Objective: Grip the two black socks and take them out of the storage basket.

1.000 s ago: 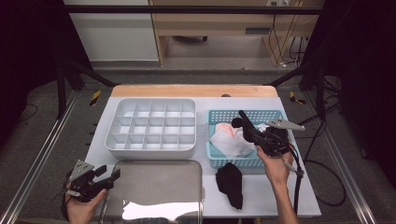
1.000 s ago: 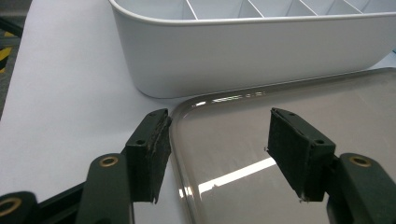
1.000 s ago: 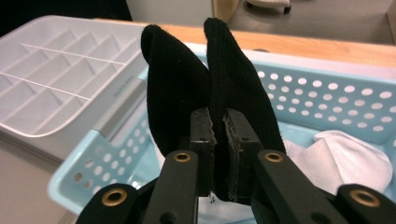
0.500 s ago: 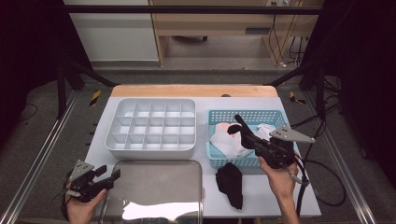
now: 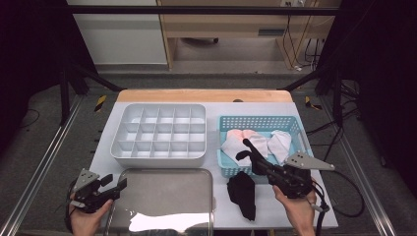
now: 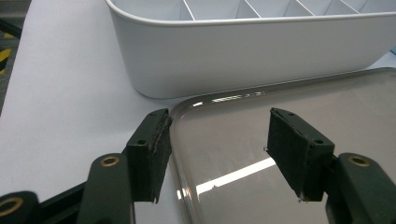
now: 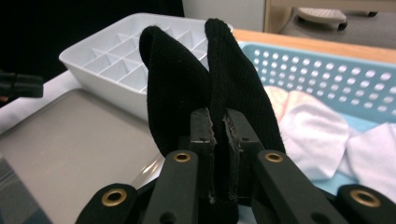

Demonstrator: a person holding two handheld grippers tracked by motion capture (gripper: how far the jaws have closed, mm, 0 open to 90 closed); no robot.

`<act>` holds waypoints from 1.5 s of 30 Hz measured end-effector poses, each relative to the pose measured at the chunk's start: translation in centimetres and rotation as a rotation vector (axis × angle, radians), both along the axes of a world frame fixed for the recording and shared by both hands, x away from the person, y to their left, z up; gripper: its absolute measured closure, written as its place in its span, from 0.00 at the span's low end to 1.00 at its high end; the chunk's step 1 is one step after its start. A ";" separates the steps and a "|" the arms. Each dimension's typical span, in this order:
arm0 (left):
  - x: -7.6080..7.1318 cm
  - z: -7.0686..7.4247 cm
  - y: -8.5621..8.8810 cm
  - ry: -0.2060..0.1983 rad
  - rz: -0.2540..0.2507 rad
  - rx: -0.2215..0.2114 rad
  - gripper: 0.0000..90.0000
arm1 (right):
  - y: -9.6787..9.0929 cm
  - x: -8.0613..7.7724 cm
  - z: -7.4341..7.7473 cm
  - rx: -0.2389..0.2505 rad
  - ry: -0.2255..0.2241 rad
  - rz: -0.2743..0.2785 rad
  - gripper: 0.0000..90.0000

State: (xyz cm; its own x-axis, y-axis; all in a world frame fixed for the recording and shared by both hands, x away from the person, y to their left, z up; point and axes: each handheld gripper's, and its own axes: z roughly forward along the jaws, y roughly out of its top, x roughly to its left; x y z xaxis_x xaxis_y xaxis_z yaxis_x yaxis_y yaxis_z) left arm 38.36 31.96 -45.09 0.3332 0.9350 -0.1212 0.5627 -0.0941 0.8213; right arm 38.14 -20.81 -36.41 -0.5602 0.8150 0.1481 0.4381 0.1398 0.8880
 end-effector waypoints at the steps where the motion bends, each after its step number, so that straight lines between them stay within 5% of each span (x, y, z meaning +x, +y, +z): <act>1: 0.0 0.0 0.0 -0.002 0.000 -0.002 0.43 | 0.1 -0.2 -0.2 -0.001 0.008 0.005 0.92; 28: -0.2 0.1 0.1 -0.016 -0.001 -0.003 0.43 | -3.4 -3.7 -4.9 0.001 0.134 -0.058 0.92; 40: -0.2 0.1 0.0 -0.018 -0.006 -0.003 0.43 | -5.0 -3.3 -7.7 -0.109 0.232 -0.151 0.92; 45: -0.2 0.1 0.1 -0.017 -0.007 -0.006 0.43 | -5.3 -2.9 -8.4 -0.110 0.271 -0.161 0.92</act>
